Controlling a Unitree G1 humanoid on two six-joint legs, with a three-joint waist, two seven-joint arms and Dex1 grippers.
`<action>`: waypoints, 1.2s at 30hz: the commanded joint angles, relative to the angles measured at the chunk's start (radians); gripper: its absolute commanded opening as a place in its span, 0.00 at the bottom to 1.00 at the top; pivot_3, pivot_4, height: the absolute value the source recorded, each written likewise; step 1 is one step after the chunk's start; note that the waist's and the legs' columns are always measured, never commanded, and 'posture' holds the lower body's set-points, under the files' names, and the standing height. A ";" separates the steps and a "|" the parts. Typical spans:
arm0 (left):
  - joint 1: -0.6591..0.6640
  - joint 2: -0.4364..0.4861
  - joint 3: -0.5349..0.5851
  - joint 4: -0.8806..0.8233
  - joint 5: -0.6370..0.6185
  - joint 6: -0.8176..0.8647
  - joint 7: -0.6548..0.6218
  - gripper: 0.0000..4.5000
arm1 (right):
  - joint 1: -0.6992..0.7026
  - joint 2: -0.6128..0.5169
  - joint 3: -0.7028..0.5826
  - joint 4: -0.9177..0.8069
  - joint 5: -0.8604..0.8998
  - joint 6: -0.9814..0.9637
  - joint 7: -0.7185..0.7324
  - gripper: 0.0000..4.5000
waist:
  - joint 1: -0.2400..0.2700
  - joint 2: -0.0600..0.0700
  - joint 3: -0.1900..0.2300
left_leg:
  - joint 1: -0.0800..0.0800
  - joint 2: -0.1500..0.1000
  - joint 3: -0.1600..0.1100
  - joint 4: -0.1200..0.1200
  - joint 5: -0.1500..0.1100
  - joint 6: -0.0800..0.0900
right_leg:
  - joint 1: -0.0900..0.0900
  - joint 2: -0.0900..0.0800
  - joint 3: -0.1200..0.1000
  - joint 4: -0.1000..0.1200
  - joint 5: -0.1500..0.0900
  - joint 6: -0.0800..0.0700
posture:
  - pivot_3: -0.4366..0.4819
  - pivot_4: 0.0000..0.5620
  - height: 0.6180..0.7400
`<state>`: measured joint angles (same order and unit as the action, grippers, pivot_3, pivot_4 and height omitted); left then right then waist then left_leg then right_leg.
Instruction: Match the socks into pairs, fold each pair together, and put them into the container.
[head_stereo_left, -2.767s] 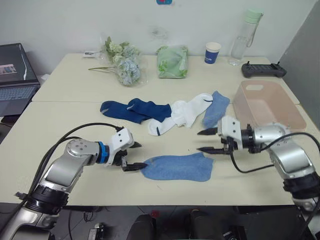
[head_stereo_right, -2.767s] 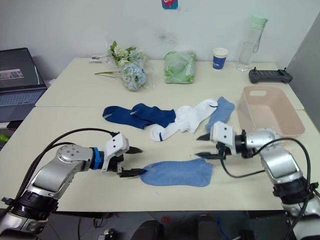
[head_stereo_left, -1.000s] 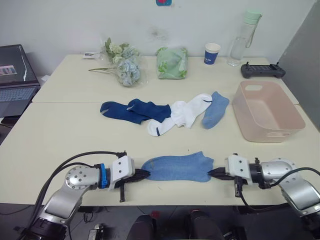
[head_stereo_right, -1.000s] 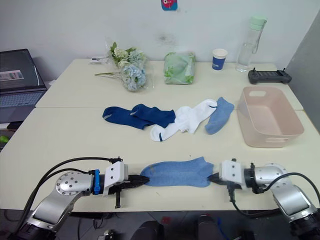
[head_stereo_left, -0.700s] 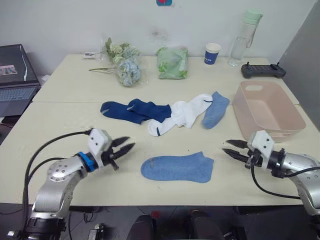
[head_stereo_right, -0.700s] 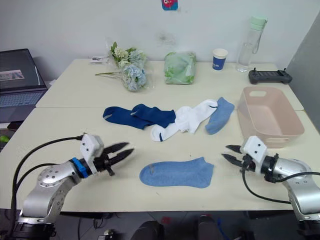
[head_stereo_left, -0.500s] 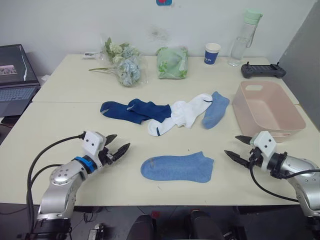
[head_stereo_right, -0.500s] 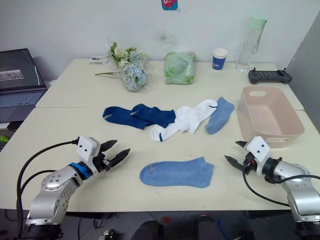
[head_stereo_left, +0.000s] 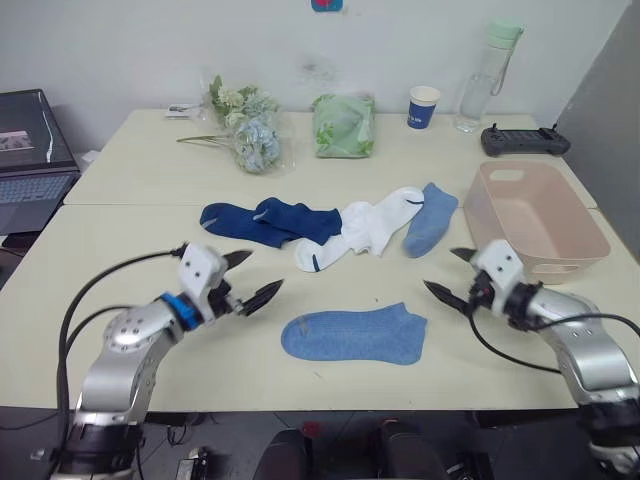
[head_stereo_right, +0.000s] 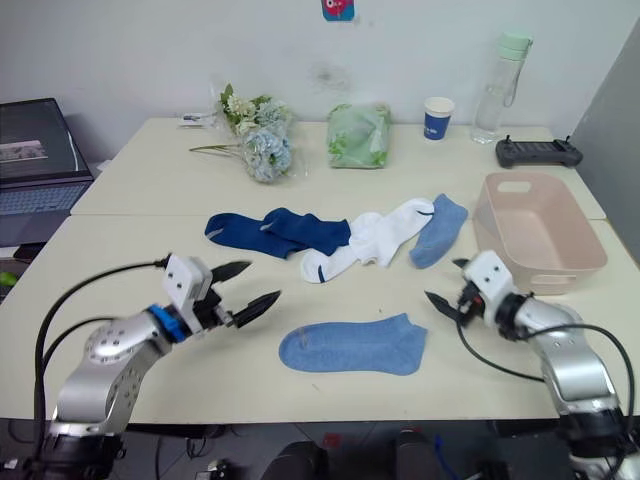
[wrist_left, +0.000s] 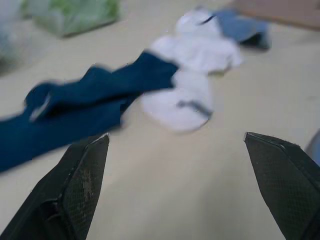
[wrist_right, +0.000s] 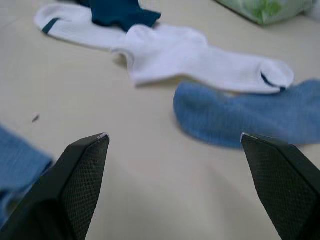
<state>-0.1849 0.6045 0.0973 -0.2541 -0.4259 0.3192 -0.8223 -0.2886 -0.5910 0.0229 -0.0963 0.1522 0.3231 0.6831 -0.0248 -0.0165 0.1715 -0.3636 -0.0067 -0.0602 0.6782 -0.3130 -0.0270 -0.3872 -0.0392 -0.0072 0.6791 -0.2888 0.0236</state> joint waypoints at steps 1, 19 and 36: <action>-0.056 0.007 -0.042 -0.082 -0.051 0.083 -0.016 1.00 | -0.068 0.046 0.026 0.070 -0.036 0.023 -0.050 1.00 | -0.001 0.000 0.000 | 0.000 0.000 0.000 0.000 0.000 0.000 | 0.000 0.000 0.000 0.000 0.000 0.000 | 0.48 0.27 1.00; -0.104 -0.065 -0.153 -0.199 -0.060 0.163 0.022 1.00 | -0.253 0.157 0.097 0.448 -0.198 -0.153 -0.145 0.63 | -0.005 0.000 0.000 | 0.001 0.000 0.002 0.000 0.000 0.000 | -0.001 0.001 0.002 0.001 0.000 0.000 | 0.48 0.27 1.00; -0.051 -0.006 -0.134 -0.172 -0.047 0.174 0.006 1.00 | -0.119 0.025 0.127 -0.017 -0.108 0.115 0.123 0.00 | -0.005 0.001 0.000 | 0.000 0.001 0.001 0.000 0.000 0.000 | -0.001 0.001 0.002 0.001 0.000 0.000 | 0.48 0.27 1.00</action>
<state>-0.2374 0.5896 -0.0578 -0.4174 -0.4685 0.4950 -0.8061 -0.4023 -0.5566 0.1449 -0.0156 0.0105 0.3865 0.7780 -0.0298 -0.0157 0.1720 -0.3634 -0.0059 -0.0593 0.6779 -0.3131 -0.0267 -0.3885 -0.0382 -0.0056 0.6798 -0.2887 0.0235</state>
